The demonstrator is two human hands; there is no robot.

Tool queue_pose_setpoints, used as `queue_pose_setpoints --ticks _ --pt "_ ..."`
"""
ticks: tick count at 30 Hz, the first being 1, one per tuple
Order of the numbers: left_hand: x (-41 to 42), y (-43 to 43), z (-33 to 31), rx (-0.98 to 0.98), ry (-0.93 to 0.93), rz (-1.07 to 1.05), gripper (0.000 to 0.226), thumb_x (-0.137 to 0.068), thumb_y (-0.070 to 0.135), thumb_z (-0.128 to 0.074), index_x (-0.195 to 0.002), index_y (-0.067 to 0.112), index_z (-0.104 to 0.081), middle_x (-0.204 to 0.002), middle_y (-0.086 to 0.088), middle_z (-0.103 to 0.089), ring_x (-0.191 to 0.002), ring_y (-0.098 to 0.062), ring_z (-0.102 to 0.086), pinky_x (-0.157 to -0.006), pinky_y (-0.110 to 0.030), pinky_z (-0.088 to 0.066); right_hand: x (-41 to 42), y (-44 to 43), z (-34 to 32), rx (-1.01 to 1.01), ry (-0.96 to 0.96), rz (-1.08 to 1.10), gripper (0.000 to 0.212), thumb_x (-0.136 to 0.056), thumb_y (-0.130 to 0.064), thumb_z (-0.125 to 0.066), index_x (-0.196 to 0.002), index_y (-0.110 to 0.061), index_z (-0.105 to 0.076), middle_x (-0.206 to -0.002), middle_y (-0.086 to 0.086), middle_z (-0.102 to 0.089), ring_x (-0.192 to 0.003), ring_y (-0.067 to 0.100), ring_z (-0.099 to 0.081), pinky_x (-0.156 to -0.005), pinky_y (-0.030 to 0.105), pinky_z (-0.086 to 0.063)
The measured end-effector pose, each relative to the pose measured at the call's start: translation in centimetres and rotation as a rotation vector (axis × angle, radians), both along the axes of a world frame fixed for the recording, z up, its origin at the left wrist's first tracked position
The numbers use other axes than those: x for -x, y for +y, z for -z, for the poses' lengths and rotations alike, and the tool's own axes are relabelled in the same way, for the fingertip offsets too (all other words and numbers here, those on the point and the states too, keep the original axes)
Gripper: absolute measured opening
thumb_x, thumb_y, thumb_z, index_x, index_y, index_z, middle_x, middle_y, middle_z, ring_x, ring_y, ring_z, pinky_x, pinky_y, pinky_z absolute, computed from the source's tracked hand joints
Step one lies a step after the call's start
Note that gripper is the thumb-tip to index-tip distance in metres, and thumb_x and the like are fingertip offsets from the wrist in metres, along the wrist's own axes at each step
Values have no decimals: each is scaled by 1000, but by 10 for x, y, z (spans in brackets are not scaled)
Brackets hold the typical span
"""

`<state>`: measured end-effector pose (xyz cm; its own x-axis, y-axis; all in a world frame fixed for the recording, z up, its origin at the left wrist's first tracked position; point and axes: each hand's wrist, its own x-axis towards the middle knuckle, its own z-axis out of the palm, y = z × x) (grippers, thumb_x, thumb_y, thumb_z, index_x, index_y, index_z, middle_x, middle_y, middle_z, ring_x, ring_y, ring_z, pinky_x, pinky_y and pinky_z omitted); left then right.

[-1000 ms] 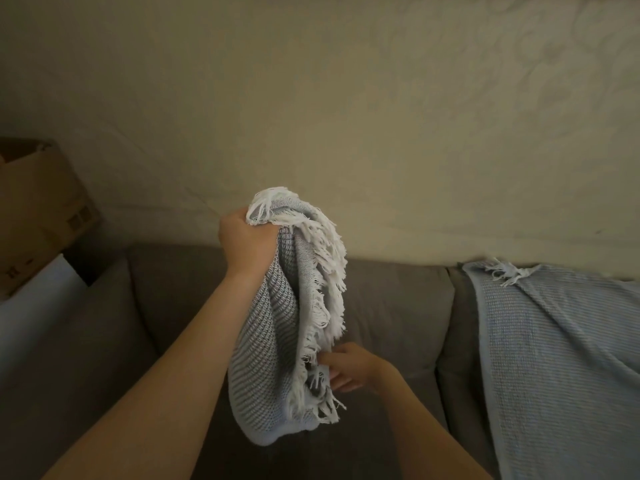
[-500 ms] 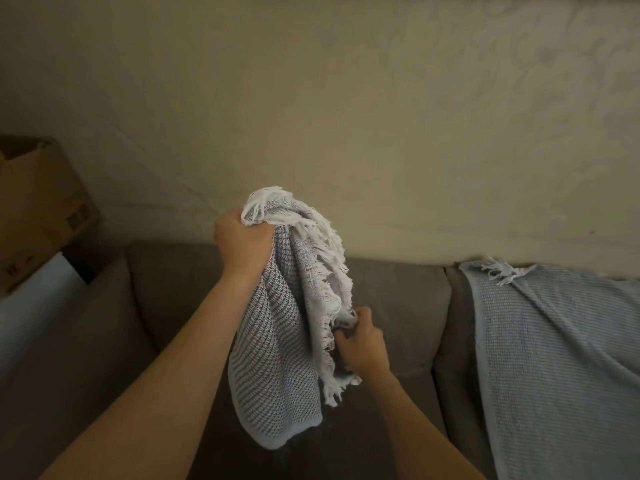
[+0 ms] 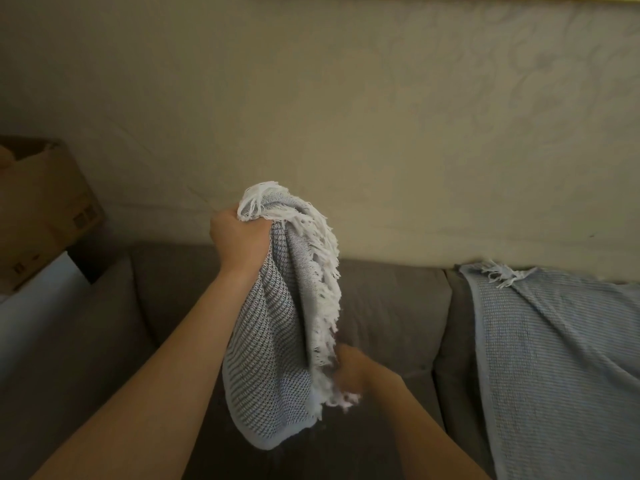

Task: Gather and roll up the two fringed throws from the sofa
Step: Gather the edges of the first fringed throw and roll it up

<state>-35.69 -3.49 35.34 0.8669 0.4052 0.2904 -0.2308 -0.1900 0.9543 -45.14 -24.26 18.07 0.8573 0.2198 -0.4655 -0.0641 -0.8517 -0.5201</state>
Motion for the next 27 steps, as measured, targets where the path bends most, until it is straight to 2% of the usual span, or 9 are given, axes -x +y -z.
queue_pose_setpoints --ticks 3,5,7,10,12,15,18,23,27 --pt "1 -1 0 -2 6 57 25 -82 17 -77 -64 7 -62 -61 1 -55 -61 -12 -43 -56 -31 -36 -11 -4 -10 -184 108 19 18 -85 -24 -65 -84 -6 -68 -75 2 -67 -74 19 -68 -69 38 -59" --pt "1 0 1 -29 29 91 22 -81 18 -78 -67 7 -66 -62 -5 -62 -61 -13 -47 -56 -32 -39 -23 0 -19 -366 -134 389 32 -81 -36 -72 -85 -5 -66 -76 8 -71 -68 13 -63 -75 44 -60" --pt "1 1 3 -66 49 113 17 -81 17 -79 -74 4 -70 -71 -14 -70 -63 -16 -53 -57 -34 -44 -32 4 -37 -438 -411 642 48 -72 -45 -80 -102 -15 -56 -97 3 -66 -82 13 -60 -70 38 -54" --pt "3 2 2 -131 41 170 18 -83 18 -80 -79 1 -73 -81 -22 -73 -66 -18 -58 -59 -34 -46 -45 12 -67 -497 -510 587 74 -72 -35 -81 -134 -25 -41 -122 0 -49 -110 16 -50 -87 30 -43" --pt "6 2 -1 -184 27 217 20 -86 16 -81 -80 -1 -73 -81 -23 -73 -67 -14 -58 -58 -30 -44 -54 15 -76 -462 -544 505 73 -75 -33 -76 -141 -24 -46 -127 1 -58 -118 21 -55 -97 32 -45" --pt "11 2 -6 -231 13 242 20 -88 11 -81 -72 4 -71 -66 -6 -67 -60 -4 -52 -53 -25 -41 -60 13 -80 -235 -514 357 44 -80 -33 -64 -117 -10 -65 -109 8 -70 -107 33 -67 -83 27 -45" --pt "7 7 -7 -243 -4 155 24 -88 15 -80 -70 4 -68 -65 -14 -66 -62 -11 -50 -57 -30 -39 -61 0 -69 -138 -390 341 21 -91 -21 -66 -95 -3 -56 -93 13 -63 -90 36 -64 -68 33 -44" --pt "3 9 -5 -247 -29 7 22 -83 24 -74 -71 6 -71 -67 -16 -69 -61 -17 -51 -56 -47 -51 -52 -18 -46 -217 -662 524 16 -91 -6 -58 -107 -5 -54 -93 21 -68 -87 46 -64 -64 43 -46" --pt "2 6 -2 -230 -55 -27 27 -81 30 -73 -68 7 -69 -62 -11 -66 -59 -17 -48 -55 -45 -50 -38 -20 -30 -134 -732 433 31 -88 -13 -59 -118 -14 -50 -89 14 -68 -79 45 -63 -60 48 -51"
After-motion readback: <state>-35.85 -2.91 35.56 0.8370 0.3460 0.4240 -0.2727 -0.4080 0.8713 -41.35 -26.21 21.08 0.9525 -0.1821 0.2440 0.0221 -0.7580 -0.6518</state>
